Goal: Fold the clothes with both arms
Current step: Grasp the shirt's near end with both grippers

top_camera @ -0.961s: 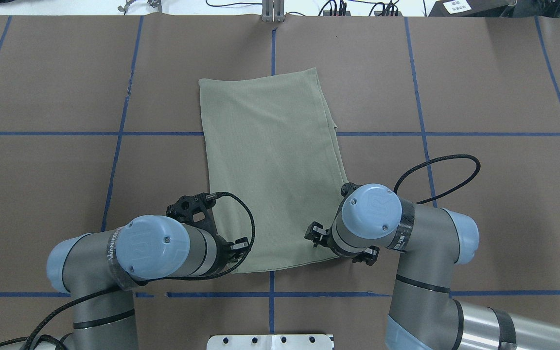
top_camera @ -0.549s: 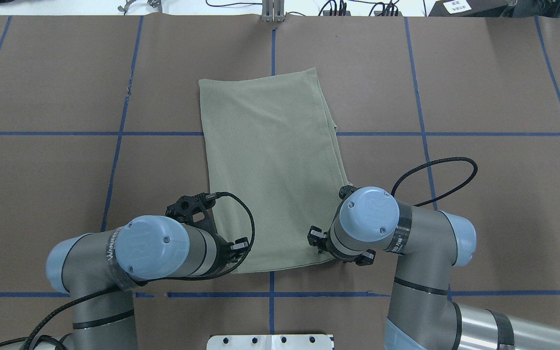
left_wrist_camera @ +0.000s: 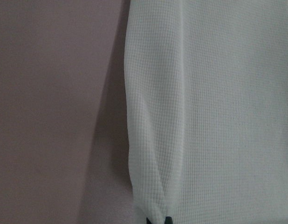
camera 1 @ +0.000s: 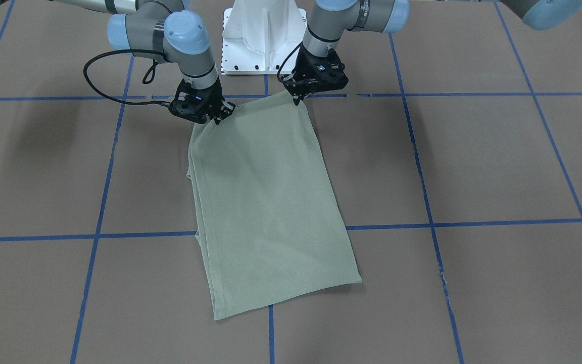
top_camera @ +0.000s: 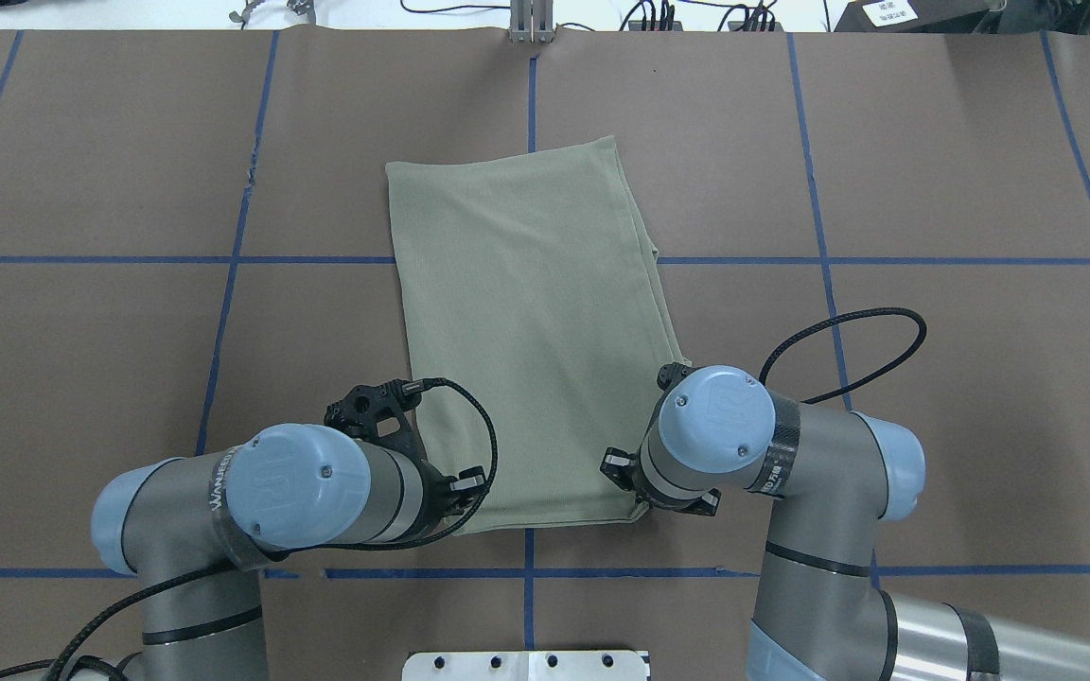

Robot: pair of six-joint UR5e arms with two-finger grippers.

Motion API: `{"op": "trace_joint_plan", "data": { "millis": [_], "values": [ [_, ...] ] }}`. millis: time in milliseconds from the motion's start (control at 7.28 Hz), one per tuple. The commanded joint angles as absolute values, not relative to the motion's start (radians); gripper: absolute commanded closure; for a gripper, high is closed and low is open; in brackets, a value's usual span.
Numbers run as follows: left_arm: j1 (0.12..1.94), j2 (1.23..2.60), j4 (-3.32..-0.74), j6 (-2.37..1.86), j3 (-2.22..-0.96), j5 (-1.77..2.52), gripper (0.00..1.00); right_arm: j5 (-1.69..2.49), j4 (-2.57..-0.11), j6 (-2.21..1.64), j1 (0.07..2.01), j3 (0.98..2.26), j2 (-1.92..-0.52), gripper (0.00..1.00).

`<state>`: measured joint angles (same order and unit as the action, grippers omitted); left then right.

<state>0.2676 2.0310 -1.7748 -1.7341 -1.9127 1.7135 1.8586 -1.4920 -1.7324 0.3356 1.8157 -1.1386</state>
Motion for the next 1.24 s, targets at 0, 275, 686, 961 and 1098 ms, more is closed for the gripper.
{"op": "trace_joint_plan", "data": {
  "millis": [0,275,686,961,1098],
  "values": [
    [0.267,2.031,-1.775,-1.733,-1.913,1.713,1.00,1.856,-1.491,-1.733,0.339,1.830,-1.132,1.00],
    [0.267,2.023,-1.773,-1.733,-1.936,1.713,1.00,1.861,-1.491,-1.730,0.344,1.853,-1.135,1.00],
    [0.230,2.022,-1.648,-1.727,-2.046,1.715,1.00,1.879,-1.502,-1.742,0.348,1.992,-1.184,1.00],
    [0.178,2.020,-1.585,-1.723,-2.115,1.715,1.00,1.942,-1.555,-1.776,0.310,2.107,-1.204,1.00],
    [0.164,2.022,-1.500,-1.720,-2.181,1.717,1.00,1.959,-1.618,-1.776,0.295,2.173,-1.203,1.00]
  ]
}}
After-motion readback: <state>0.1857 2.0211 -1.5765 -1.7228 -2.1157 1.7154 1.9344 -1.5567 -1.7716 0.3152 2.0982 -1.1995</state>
